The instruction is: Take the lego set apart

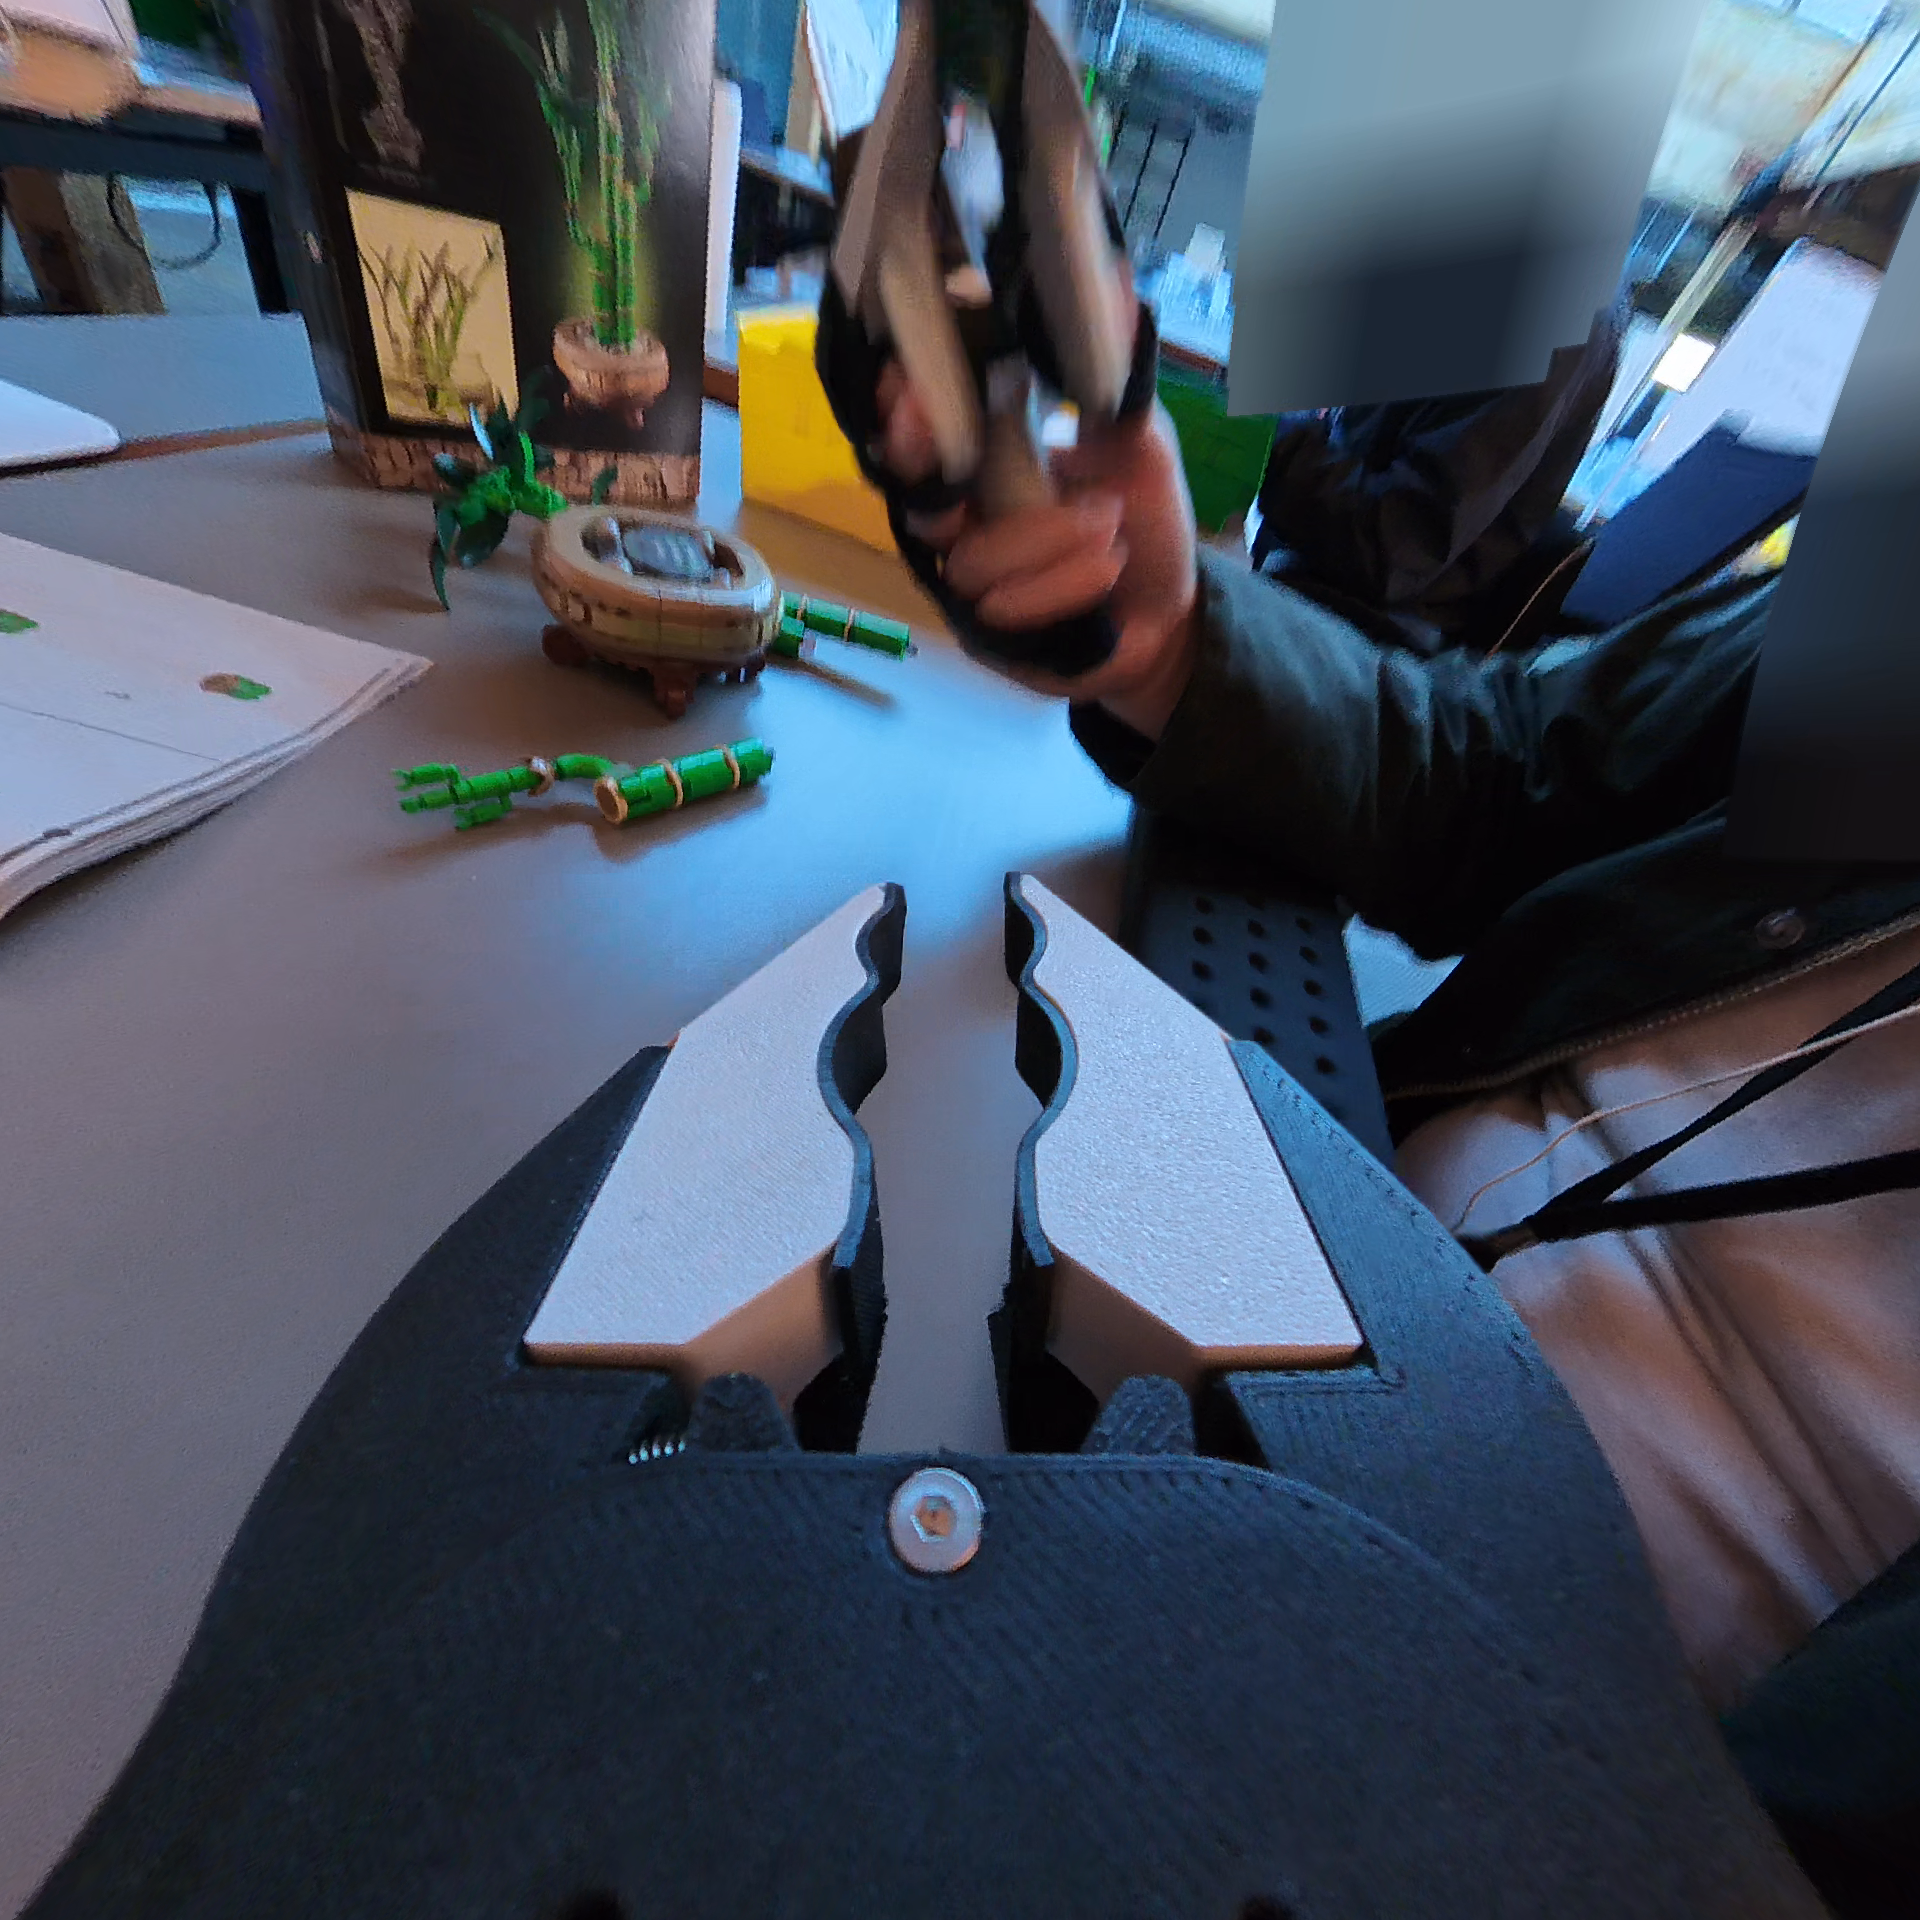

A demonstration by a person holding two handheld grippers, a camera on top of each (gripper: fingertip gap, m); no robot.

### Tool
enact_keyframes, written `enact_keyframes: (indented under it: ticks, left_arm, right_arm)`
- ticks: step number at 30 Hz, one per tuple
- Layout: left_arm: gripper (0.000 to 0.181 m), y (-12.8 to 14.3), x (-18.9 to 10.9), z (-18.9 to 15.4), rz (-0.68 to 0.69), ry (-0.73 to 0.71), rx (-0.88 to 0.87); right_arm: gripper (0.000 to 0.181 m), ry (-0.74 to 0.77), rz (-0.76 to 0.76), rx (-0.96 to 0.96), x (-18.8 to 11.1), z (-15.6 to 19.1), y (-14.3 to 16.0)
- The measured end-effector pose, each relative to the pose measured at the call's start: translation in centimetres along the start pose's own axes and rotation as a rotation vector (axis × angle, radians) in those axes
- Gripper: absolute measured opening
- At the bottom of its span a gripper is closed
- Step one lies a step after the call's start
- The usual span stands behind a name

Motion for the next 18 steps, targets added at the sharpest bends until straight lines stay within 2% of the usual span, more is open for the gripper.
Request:
enact_keyframes:
  ticks: [3,5,8,11,15,18]
  left_arm:
    - [0.018,-1.1,-1.0,0.3,-0.115,0.027,-0.052]
    - [0.019,-1.9,-1.8,0.7,-0.201,0.041,-0.090]
    - [0.018,-2.3,-2.7,1.0,-0.262,0.016,-0.073]
    - [0.020,-2.3,-2.8,0.9,-0.260,-0.041,0.014]
    - [0.029,-2.1,-2.5,0.5,-0.233,-0.158,0.190]
    - [0.026,-1.7,-2.0,-0.2,-0.197,-0.217,0.330]
  right_arm:
    - [0.013,0.225,0.204,-0.452,0.6,-0.6,1.8]
    - [0.014,0.248,0.297,-0.686,1.2,0.0,3.2]
    - [0.014,0.255,0.444,-0.915,2.0,0.2,5.6]
    - [0.014,0.267,0.564,-1.025,2.2,-0.5,7.6]
    - [0.014,0.263,0.651,-1.029,2.3,-1.3,9.3]
    - [0.014,0.259,0.676,-1.026,2.3,-1.5,9.7]
Point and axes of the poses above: each gripper's, where its closed fingertips meet, x out along the fingers, y out of its underside, z = x × y across the jaws, the point moved 4 cm from there along -x, back along the fingers, and after that the axes turned 1 degree about -z, right-handed, at the moved point
